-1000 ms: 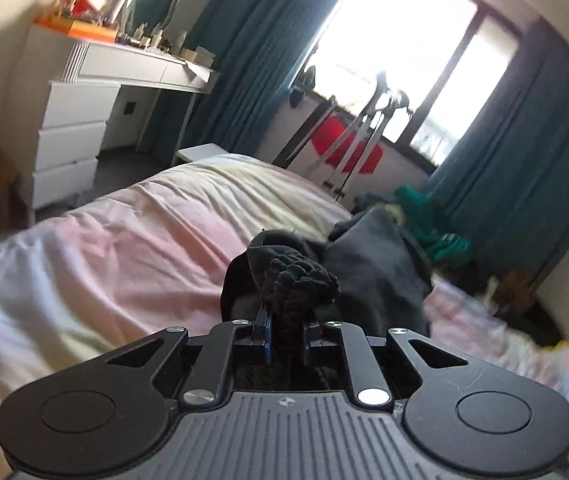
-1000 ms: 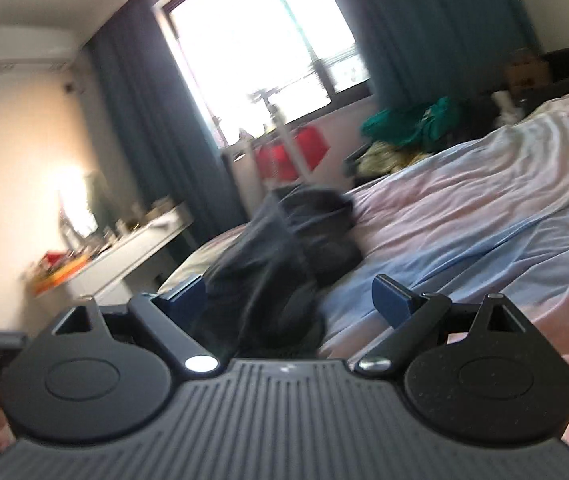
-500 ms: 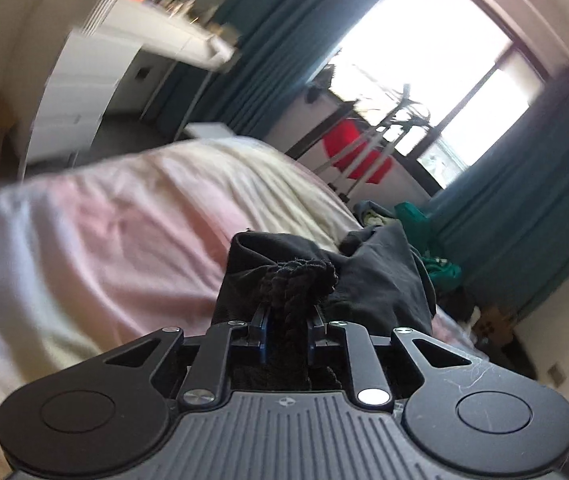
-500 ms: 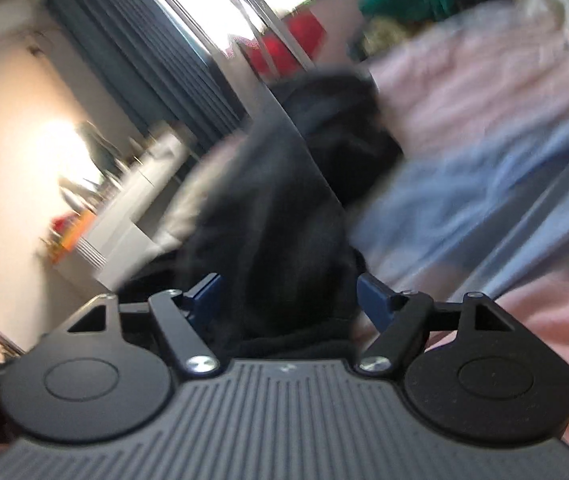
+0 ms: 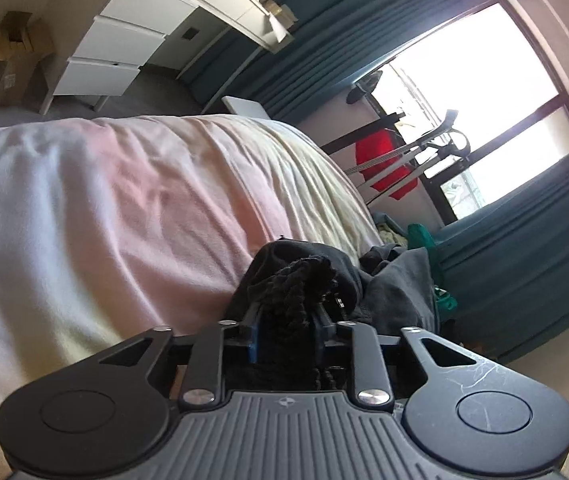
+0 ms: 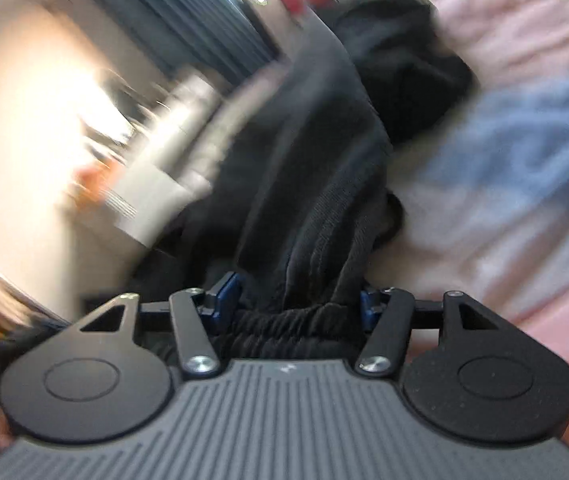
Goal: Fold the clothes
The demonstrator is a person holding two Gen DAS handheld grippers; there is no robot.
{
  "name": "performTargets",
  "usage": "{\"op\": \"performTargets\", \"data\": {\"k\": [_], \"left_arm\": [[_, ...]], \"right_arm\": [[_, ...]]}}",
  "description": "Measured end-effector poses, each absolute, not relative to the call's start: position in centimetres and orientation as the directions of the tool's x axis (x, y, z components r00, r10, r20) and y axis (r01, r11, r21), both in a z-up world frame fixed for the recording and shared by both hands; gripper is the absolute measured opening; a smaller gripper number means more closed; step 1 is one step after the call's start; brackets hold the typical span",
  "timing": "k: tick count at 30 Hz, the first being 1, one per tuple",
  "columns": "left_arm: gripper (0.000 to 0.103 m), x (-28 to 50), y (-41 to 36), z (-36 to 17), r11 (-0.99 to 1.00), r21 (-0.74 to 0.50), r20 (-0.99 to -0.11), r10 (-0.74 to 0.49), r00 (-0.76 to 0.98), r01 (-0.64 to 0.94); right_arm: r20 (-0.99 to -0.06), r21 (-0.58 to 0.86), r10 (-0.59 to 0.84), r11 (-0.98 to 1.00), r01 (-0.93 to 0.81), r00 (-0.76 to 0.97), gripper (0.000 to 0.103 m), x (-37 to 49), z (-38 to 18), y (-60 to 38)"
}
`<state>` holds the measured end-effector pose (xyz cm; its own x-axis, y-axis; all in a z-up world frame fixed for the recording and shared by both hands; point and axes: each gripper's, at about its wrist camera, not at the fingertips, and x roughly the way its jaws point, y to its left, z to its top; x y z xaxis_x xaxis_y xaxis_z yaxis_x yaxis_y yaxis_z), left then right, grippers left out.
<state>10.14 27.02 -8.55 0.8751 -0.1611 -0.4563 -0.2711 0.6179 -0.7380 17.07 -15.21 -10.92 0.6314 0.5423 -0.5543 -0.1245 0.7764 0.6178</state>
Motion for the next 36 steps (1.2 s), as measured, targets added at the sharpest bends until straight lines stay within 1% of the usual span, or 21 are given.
{"op": "performTargets", "data": {"k": [2, 3, 4, 10, 13, 14, 17, 21, 24, 26, 29, 30, 32, 33, 34, 36], "left_arm": [[0.034, 10.0, 26.7, -8.4, 0.641, -0.715, -0.465, -0.141, 0.874, -0.277], [0.033, 9.8, 26.5, -8.2, 0.652, -0.706, -0.465, -0.134, 0.875, -0.276], [0.032, 9.7, 26.4, -8.2, 0.663, -0.699, -0.462, -0.131, 0.877, -0.27], [0.033, 8.9, 25.5, -8.1, 0.689, -0.684, -0.459, -0.15, 0.876, -0.24], [0.039, 8.2, 24.8, -7.9, 0.703, -0.68, -0.445, -0.167, 0.88, -0.21], [0.044, 8.0, 24.6, -7.9, 0.706, -0.678, -0.445, -0.172, 0.879, -0.206], [0.048, 7.2, 24.4, -8.4, 0.687, -0.694, -0.459, -0.192, 0.868, -0.215], [0.048, 6.2, 24.2, -9.3, 0.653, -0.713, -0.496, -0.214, 0.841, -0.254], [0.048, 6.2, 24.0, -9.8, 0.657, -0.703, -0.517, -0.21, 0.83, -0.272], [0.048, 6.6, 23.6, -10.0, 0.676, -0.687, -0.522, -0.203, 0.828, -0.267], [0.048, 7.0, 23.5, -10.6, 0.678, -0.684, -0.522, -0.198, 0.83, -0.269], [0.047, 7.2, 23.5, -10.7, 0.675, -0.687, -0.521, -0.201, 0.829, -0.269], [0.046, 7.8, 23.4, -10.9, 0.675, -0.69, -0.519, -0.211, 0.828, -0.26], [0.042, 8.2, 23.3, -11.0, 0.69, -0.678, -0.523, -0.211, 0.826, -0.253], [0.041, 8.6, 23.1, -11.1, 0.704, -0.666, -0.528, -0.21, 0.823, -0.247], [0.036, 9.0, 22.9, -11.3, 0.72, -0.647, -0.536, -0.194, 0.822, -0.252]], "right_arm": [[-0.574, 0.626, 0.529, 0.775, -0.081, 0.625, 0.048, 16.8, -10.9, -15.2], [-0.568, 0.619, 0.517, 0.781, -0.081, 0.641, 0.032, 16.3, -10.4, -15.3], [-0.556, 0.614, 0.505, 0.785, -0.084, 0.66, 0.022, 15.7, -9.7, -15.4], [-0.463, 0.605, 0.512, 0.779, -0.164, 0.724, 0.021, 11.4, -5.1, -16.8], [-0.42, 0.607, 0.523, 0.77, -0.199, 0.742, 0.02, 9.1, -2.9, -17.5], [-0.412, 0.611, 0.523, 0.766, -0.2, 0.746, 0.02, 8.1, -2.5, -17.7], [-0.413, 0.622, 0.499, 0.766, -0.164, 0.762, 0.02, 5.5, -2.9, -18.4], [-0.485, 0.633, 0.501, 0.767, -0.108, 0.717, 0.021, 3.8, -6.6, -19.0], [-0.501, 0.623, 0.525, 0.771, -0.134, 0.688, 0.021, 3.1, -6.8, -18.3], [-0.494, 0.621, 0.53, 0.77, -0.146, 0.69, 0.022, 3.1, -6.3, -18.3], [-0.514, 0.619, 0.525, 0.774, -0.131, 0.678, 0.025, 3.4, -7.0, -18.4], [-0.532, 0.609, 0.517, 0.784, -0.121, 0.67, 0.028, 3.6, -7.3, -18.4], [-0.561, 0.601, 0.515, 0.792, -0.109, 0.648, 0.039, 4.2, -8.1, -18.4], [-0.564, 0.608, 0.527, 0.786, -0.112, 0.635, 0.05, 4.6, -8.6, -18.2], [-0.565, 0.618, 0.534, 0.779, -0.106, 0.629, 0.055, 5.0, -9.1, -18.1], [-0.561, 0.632, 0.529, 0.77, -0.083, 0.636, 0.055, 5.1, -9.8, -17.9]]}}
